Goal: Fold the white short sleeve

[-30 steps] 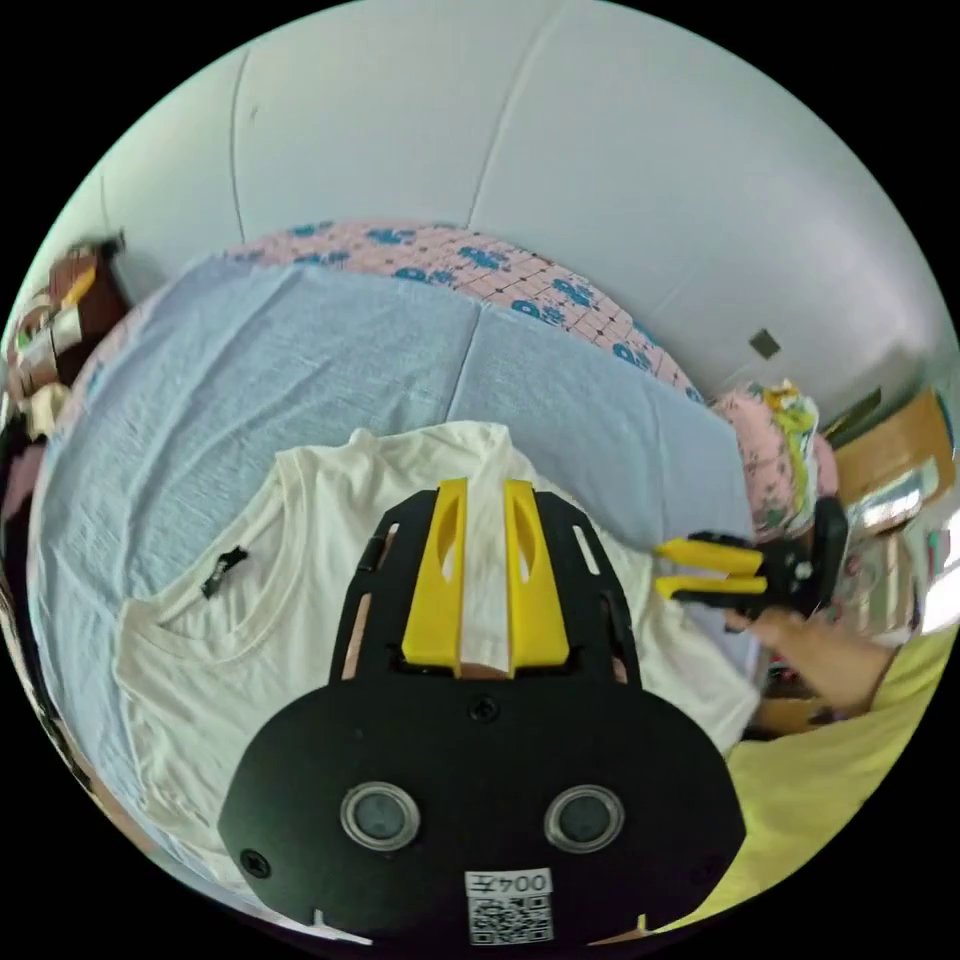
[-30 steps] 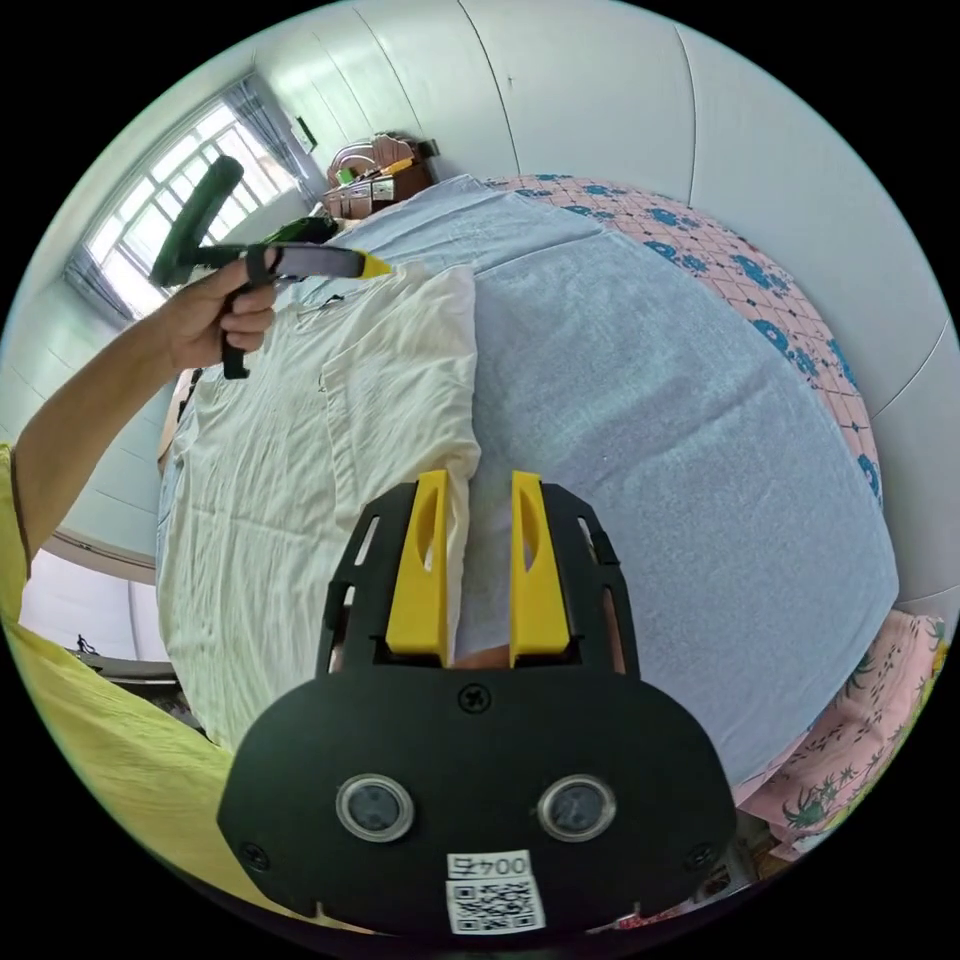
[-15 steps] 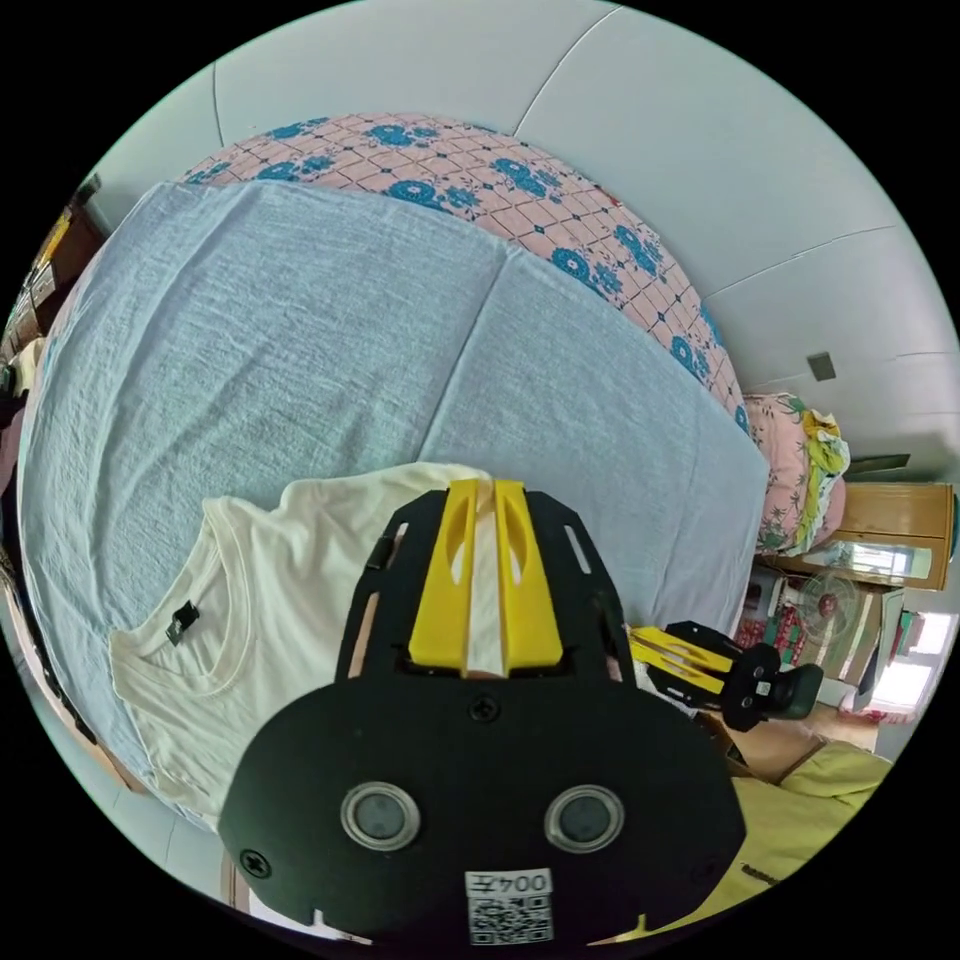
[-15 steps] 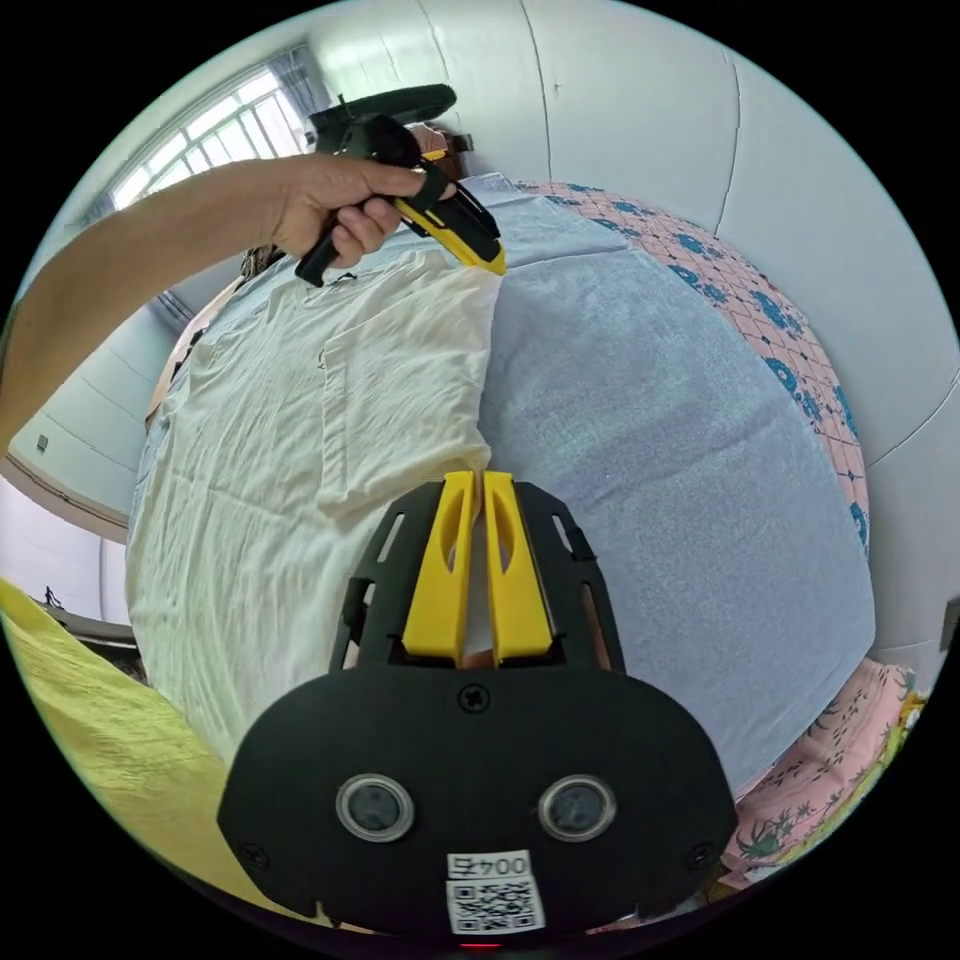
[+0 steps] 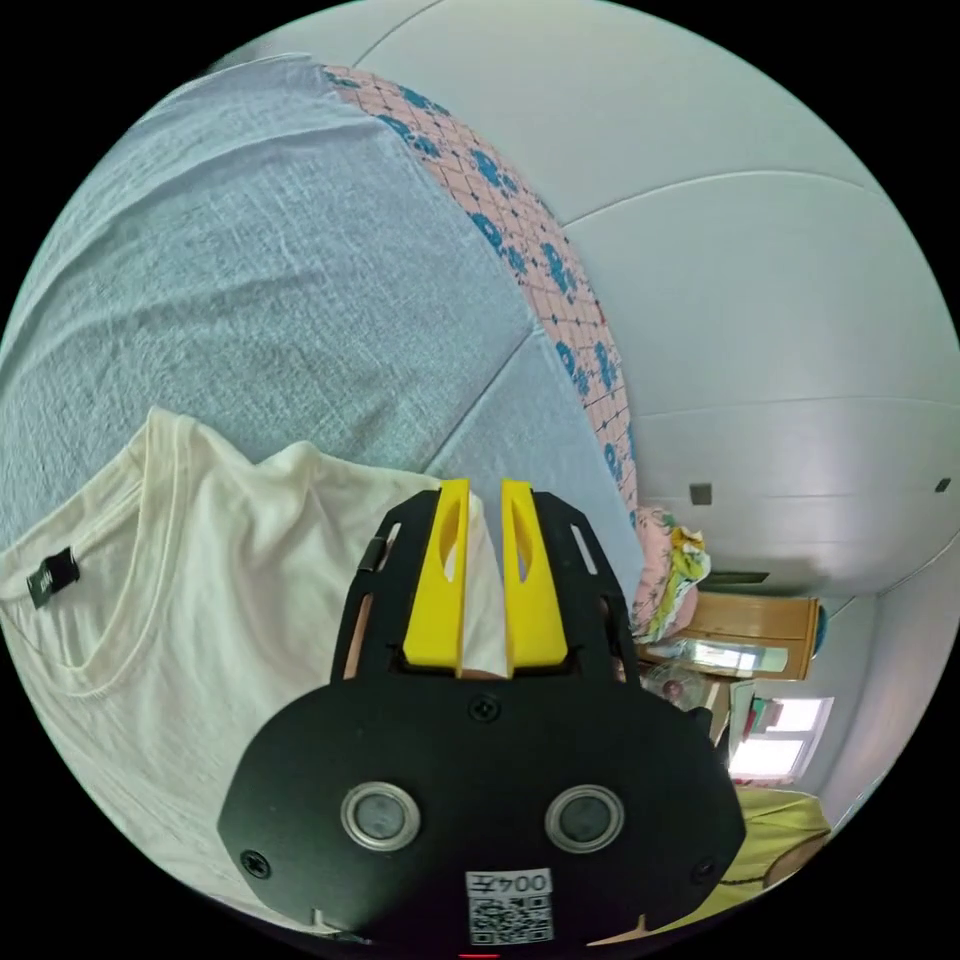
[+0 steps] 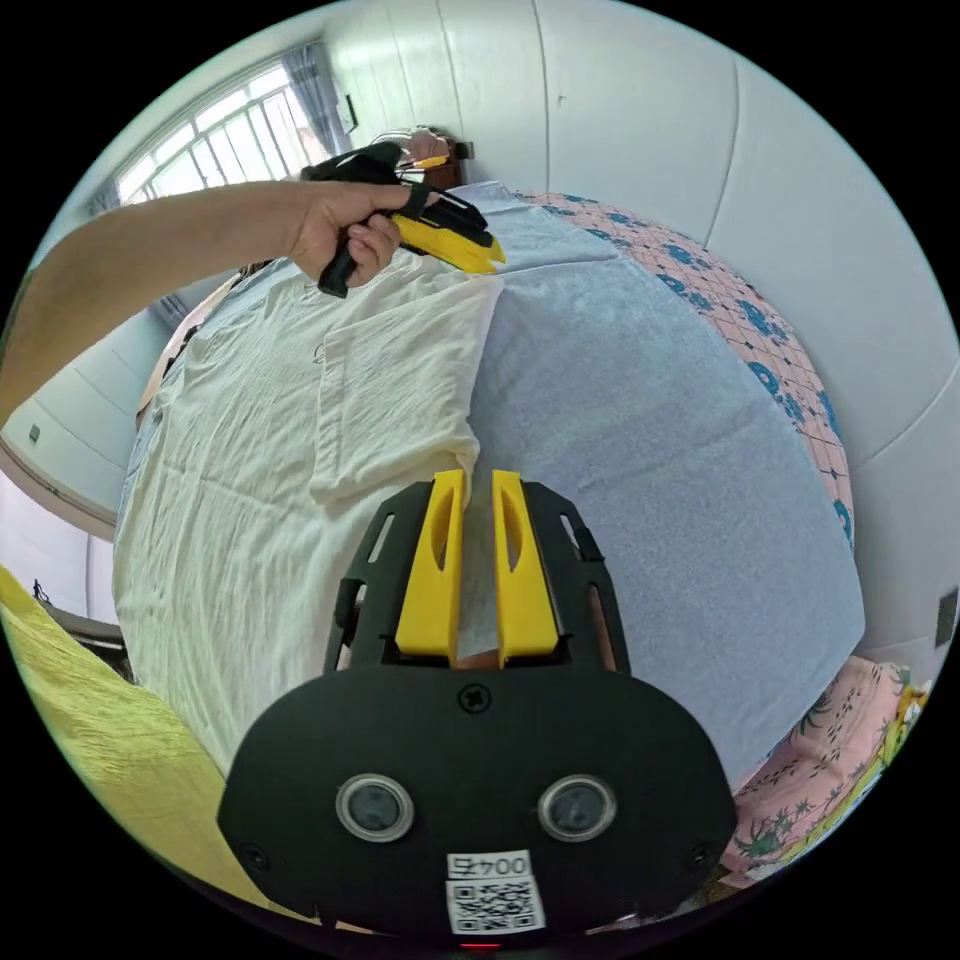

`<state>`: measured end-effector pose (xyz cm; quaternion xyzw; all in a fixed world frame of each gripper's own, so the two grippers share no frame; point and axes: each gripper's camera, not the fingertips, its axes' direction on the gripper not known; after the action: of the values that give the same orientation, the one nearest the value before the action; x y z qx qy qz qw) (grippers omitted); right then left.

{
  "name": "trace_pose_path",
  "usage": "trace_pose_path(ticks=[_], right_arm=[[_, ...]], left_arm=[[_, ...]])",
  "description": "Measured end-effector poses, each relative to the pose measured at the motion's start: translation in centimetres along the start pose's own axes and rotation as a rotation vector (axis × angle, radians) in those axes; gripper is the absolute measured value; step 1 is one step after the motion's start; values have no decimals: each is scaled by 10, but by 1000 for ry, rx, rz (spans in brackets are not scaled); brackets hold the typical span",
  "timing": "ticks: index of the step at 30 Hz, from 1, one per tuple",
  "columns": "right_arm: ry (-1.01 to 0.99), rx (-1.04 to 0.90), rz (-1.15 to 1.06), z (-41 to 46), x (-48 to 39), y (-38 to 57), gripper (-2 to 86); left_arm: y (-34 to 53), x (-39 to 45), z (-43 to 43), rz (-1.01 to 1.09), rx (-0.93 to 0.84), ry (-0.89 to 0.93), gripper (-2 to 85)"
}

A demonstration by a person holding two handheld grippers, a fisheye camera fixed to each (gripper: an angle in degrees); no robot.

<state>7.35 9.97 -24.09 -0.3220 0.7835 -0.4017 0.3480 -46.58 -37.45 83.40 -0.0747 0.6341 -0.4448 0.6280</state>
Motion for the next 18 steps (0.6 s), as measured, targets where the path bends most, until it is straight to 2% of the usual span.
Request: trace_pose_path(ticks=[3, 5, 9, 14, 18], right_arm=[[42, 88, 10, -30, -11, -5, 69], [27, 109, -43, -34, -33, -20, 70], [9, -66, -50, 11, -43, -43, 70], [-15, -20, 2, -40, -38, -44, 62], [-39, -87, -14, -80, -54, -12, 32]], left_arm=[[24, 20, -33, -27, 117, 22, 77], [54, 45, -57, 17, 179, -28, 78], [119, 81, -88, 125, 196, -180, 69], [279, 129, -145, 368, 207, -455, 44], [406, 142, -166, 462, 131, -565, 30]])
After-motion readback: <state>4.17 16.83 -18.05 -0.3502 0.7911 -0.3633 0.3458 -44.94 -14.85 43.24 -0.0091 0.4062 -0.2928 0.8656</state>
